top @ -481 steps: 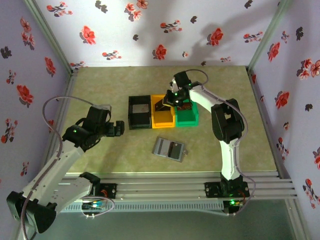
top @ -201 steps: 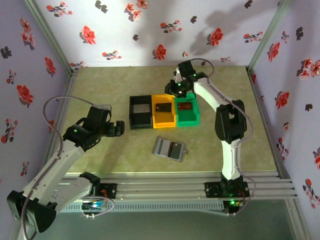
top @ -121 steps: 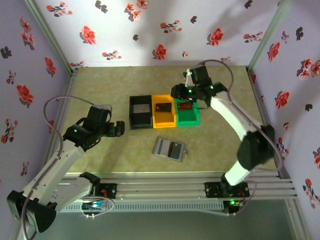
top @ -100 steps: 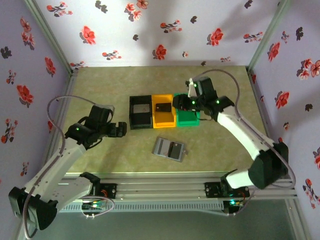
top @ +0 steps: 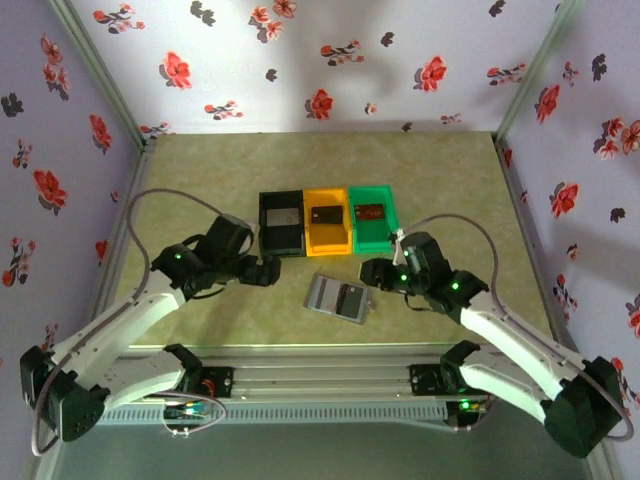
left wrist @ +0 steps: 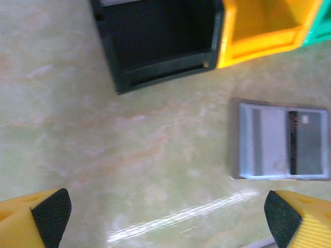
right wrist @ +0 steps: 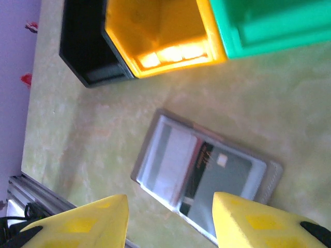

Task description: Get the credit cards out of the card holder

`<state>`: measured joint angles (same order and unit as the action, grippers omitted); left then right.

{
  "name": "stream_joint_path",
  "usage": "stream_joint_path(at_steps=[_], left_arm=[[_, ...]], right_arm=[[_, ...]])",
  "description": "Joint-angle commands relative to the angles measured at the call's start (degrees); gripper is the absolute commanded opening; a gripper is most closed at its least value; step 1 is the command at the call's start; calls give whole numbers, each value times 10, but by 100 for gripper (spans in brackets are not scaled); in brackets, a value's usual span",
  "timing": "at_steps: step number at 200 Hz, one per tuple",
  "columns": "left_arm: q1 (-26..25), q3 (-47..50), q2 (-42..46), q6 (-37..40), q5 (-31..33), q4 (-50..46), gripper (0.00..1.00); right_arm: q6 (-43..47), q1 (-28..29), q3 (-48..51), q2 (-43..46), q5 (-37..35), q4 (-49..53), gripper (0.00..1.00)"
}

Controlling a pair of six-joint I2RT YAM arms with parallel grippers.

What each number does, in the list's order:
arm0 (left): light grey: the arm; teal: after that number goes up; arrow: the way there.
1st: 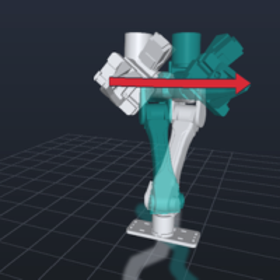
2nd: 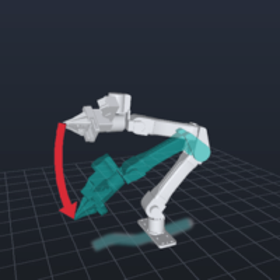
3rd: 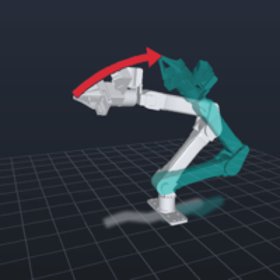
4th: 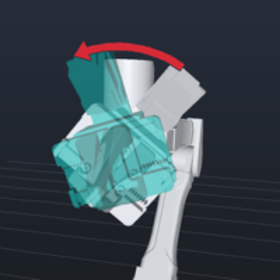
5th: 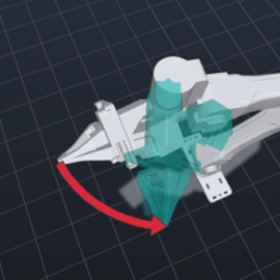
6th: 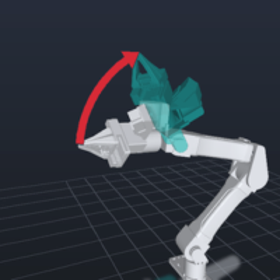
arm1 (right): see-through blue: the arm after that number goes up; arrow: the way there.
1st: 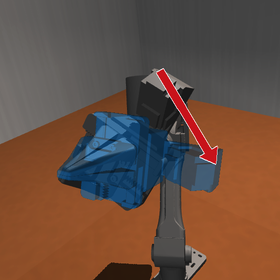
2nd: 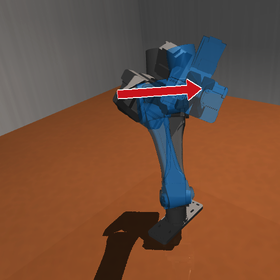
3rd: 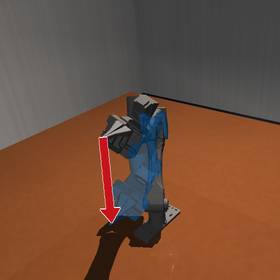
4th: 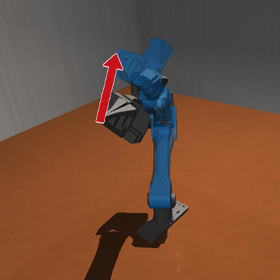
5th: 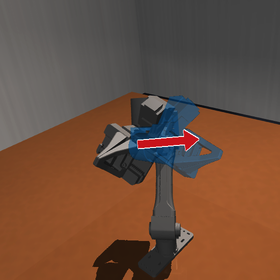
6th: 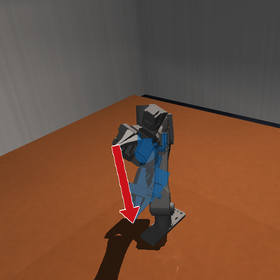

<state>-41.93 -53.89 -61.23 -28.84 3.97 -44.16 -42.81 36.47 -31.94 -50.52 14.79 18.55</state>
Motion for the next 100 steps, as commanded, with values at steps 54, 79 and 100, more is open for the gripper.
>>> stream_joint_path(at_steps=[54, 79, 100], left_arm=[[-128, -54, -142, -179, -16, 100, 100], [-140, -51, -164, -209, -19, 122, 100], [-140, -32, -164, -233, -27, 149, 100]], right_arm=[[-169, 67, 101, 88, -91, -66, 45], [-208, 102, 109, 85, -132, -55, 43], [-232, 131, 108, 77, -162, -44, 40]])
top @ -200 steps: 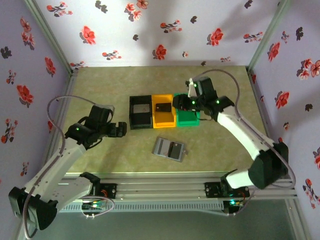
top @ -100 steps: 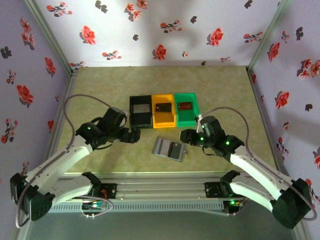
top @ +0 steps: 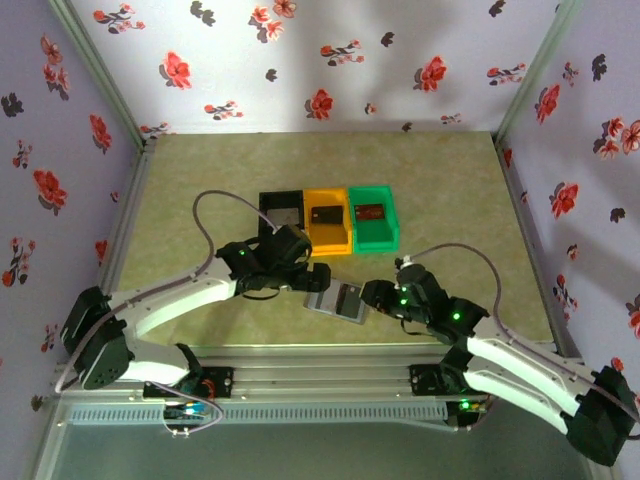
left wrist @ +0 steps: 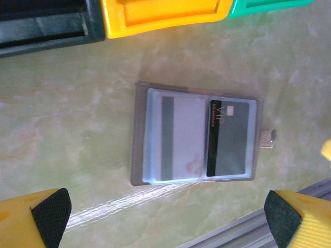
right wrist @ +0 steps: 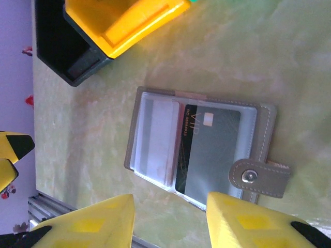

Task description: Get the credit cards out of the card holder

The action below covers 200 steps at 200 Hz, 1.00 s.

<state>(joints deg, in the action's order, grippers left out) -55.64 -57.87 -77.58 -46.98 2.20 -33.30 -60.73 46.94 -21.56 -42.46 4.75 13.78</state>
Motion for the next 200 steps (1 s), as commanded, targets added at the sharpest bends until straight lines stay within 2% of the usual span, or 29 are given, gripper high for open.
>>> stream_joint_path(at_steps=[1, 64, 108, 127, 138, 160, 184, 200], left_arm=[[-3, 8, 0, -52, -9, 42, 100], [-3, 17, 1, -63, -8, 49, 100], [-3, 19, 0, -59, -4, 41, 100], [-3, 21, 3, -57, -2, 37, 100], [-3, 24, 5, -57, -1, 37, 100], [-3, 28, 8, -56, -1, 36, 100], [-3, 29, 9, -55, -2, 36, 100], [-3, 28, 11, -57, -3, 36, 100]], right_arm=[[-54, 27, 4, -4, -64, 4, 39], [-103, 116, -7, -81, -124, -22, 32], [-112, 127, -13, -168, -118, -54, 32], [-96, 126, -34, -182, -146, -17, 32], [-71, 118, -43, -189, -152, -4, 33], [-15, 63, -71, -204, -135, 51, 32], [8, 9, -59, -215, -83, 15, 31], [27, -9, -69, -226, -72, 17, 30]])
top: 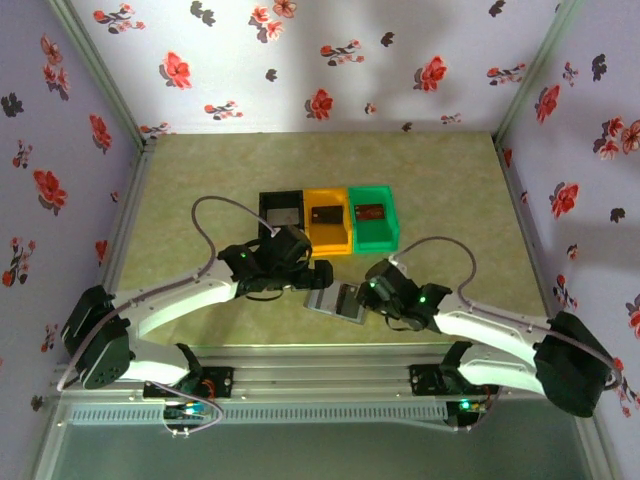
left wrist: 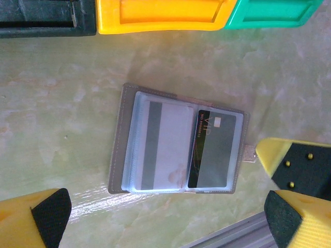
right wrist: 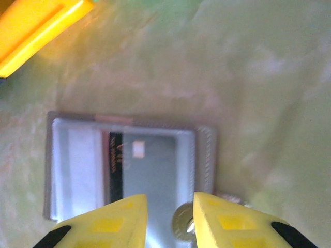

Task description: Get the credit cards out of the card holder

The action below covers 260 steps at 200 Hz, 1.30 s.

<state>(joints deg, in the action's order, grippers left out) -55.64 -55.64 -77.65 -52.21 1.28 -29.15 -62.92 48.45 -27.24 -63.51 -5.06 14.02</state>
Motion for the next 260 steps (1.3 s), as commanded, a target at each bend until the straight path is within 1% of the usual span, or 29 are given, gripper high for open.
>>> stream_joint_path(at_steps=[1, 22, 39, 58, 73, 84, 117, 138, 169, 195, 223, 234, 260], left_arm=[[-3, 6, 12, -5, 6, -6, 100], [-3, 9, 18, -8, 4, -3, 100], [-3, 12, 21, -7, 6, -4, 100], [-3, 15, 21, -7, 6, -4, 100], [-3, 15, 20, -6, 6, -3, 100], [-3, 16, 18, -6, 6, -2, 100], [-3, 13, 13, -1, 6, -2, 100], [-3, 12, 11, 1, 5, -2, 100], [-3, 16, 13, 2, 6, -3, 100], [-3, 21, 17, 2, 9, -5, 100], [-3, 23, 20, 3, 14, -6, 100], [-3, 23, 20, 3, 14, -6, 100], [-3, 22, 16, 4, 15, -6, 100]], right_arm=[[50, -24, -14, -16, 26, 15, 30], [70, -27, -38, -17, 28, 35, 27], [66, -23, -37, 1, 34, 30, 27], [57, -13, -22, 19, 17, 35, 30], [52, -1, -11, 25, -1, 46, 37], [46, 11, -7, 24, -14, 56, 39], [29, 48, -14, 11, -49, 88, 44], [22, 53, -14, -3, -59, 91, 45], [23, 54, -16, -44, -49, 77, 44], [26, 54, -20, -68, -47, 68, 41], [30, 54, -26, -72, -64, 75, 32], [32, 53, -28, -73, -71, 81, 27], [41, 48, -35, -83, -79, 86, 11]])
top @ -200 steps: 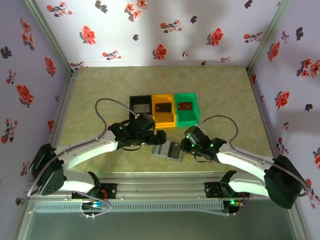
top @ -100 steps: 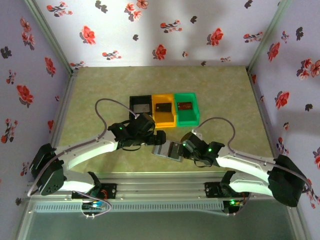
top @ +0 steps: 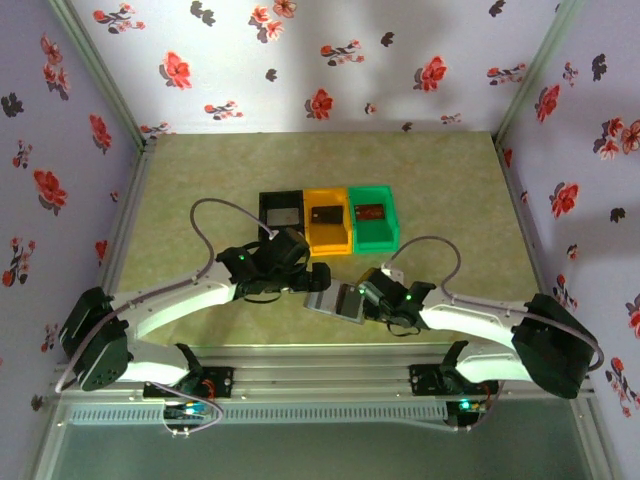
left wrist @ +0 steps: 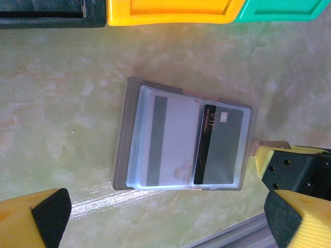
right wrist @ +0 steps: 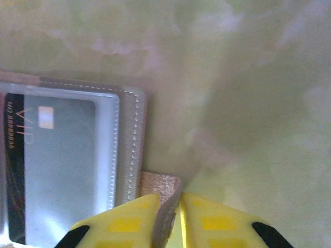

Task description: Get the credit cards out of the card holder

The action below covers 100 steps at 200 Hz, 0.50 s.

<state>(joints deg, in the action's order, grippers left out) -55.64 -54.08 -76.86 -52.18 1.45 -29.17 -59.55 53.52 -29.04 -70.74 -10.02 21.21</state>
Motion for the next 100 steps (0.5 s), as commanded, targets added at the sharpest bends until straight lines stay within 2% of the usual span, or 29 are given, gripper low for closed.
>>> stream_joint_path(at_steps=[1, 11, 34, 100], left_arm=[[-3, 6, 8, 4, 14, -5, 100], [-3, 6, 6, 4, 14, -4, 100], [-3, 6, 2, 0, 9, 2, 100], [-7, 15, -14, -23, -22, 42, 100]], right_arm=[[7, -4, -17, -12, -30, 14, 11], [12, -9, -22, -19, -29, 15, 5], [23, -19, -38, -34, -32, 17, 0], [53, -65, -86, -83, -20, 6, 0]])
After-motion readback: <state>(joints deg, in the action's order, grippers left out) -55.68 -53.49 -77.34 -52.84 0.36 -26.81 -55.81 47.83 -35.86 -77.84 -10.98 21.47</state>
